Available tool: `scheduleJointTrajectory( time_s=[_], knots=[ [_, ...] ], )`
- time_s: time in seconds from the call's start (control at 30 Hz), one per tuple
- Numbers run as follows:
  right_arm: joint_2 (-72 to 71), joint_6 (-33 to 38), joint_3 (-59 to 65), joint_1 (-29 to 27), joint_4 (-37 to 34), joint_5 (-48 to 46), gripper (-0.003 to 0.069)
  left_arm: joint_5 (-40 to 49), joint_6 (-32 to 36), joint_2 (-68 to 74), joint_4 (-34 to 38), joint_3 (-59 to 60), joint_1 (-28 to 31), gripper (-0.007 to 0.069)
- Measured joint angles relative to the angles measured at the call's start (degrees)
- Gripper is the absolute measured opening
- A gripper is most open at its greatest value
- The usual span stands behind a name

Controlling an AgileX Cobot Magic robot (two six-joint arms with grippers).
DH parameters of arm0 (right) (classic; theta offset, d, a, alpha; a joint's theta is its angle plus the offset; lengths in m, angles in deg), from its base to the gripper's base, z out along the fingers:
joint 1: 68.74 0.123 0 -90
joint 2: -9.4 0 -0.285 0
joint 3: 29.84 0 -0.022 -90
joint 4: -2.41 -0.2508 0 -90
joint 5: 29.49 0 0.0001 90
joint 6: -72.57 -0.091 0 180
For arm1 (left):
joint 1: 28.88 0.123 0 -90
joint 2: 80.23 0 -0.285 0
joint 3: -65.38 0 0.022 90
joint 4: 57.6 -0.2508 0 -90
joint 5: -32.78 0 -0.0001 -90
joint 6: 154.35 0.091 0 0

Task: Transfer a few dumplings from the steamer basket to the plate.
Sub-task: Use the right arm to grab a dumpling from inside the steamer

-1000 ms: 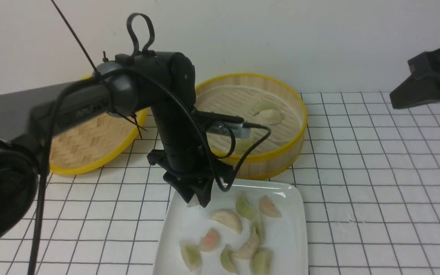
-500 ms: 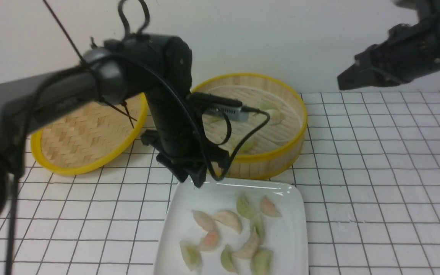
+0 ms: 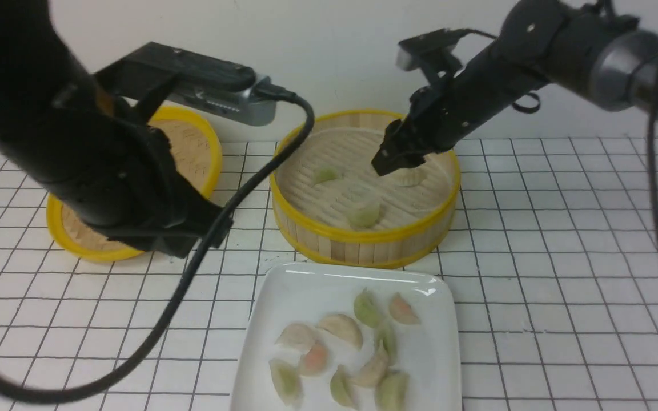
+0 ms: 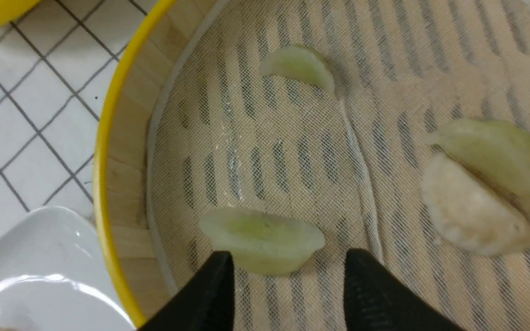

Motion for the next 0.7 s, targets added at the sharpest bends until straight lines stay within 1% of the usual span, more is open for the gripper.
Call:
scheduleJointTrajectory(
  time_s=[0.03, 0.13, 0.3, 0.4, 0.47, 0.5, 0.53, 0.67, 0.7],
  knots=[
    [2.51, 0.00, -1.84, 1.37, 1.55, -0.07, 0.0383, 0.20, -1.16, -2.05, -1.15, 1.02, 0.00, -0.0006],
    [6.17, -0.67, -4.17, 3.81, 5.49, -0.12, 0.0430, 0.42, -1.96, -4.13, -3.88, 2.27, 0.00, -0.0006],
    [9.14, -3.62, -5.50, 7.01, 13.40, -0.17, 0.0447, 0.43, -2.68, -4.50, -6.18, 2.93, 0.00, -0.0006],
    [9.49, -5.61, -5.56, 7.76, 16.35, -0.11, 0.0418, 0.43, -2.89, -4.50, -6.36, 2.98, 0.00, -0.0006],
    [9.49, -7.53, -5.76, 8.16, 18.26, -0.48, 0.0345, 0.43, -2.89, -4.50, -6.41, 2.98, 0.00, -0.0006],
    [9.49, -8.46, -6.15, 8.28, 18.96, -1.12, 0.0276, 0.43, -2.89, -4.50, -6.41, 2.98, 0.00, -0.0006],
    [9.49, -9.37, -6.57, 8.35, 19.48, -1.79, 0.0242, 0.43, -2.89, -4.50, -6.41, 2.98, 0.00, -0.0006],
    [9.63, -12.54, -9.46, 8.46, 20.71, -6.13, 0.0251, 0.43, -3.44, -4.50, -6.47, 2.98, 0.00, -0.0006],
    [9.70, -14.26, -12.57, 8.46, 21.33, -9.06, 0.0251, 0.43, -4.20, -4.50, -6.47, 2.98, 0.00, -0.0006]
  ],
)
